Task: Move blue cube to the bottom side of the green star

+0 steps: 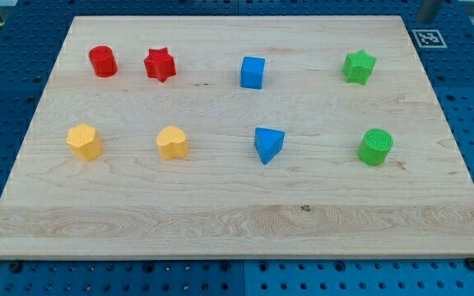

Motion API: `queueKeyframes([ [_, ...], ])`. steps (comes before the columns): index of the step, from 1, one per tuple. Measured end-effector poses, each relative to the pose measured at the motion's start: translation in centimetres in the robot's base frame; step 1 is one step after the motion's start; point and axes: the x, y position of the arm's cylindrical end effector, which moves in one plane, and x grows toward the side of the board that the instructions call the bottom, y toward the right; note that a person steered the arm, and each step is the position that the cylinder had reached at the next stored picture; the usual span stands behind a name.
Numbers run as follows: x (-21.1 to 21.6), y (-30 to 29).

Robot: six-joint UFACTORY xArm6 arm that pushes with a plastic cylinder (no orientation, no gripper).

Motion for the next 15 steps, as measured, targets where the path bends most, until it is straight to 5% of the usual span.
queueKeyframes([
  [2, 1.3, -1.7],
  [3, 2.4, -9.4],
  [4, -1.1, -19.3],
  [6, 2.1, -35.3],
  [7, 4.8, -37.8],
  [10, 14.5, -37.0],
  [13, 16.5, -24.5],
  [15, 14.2, -31.9],
])
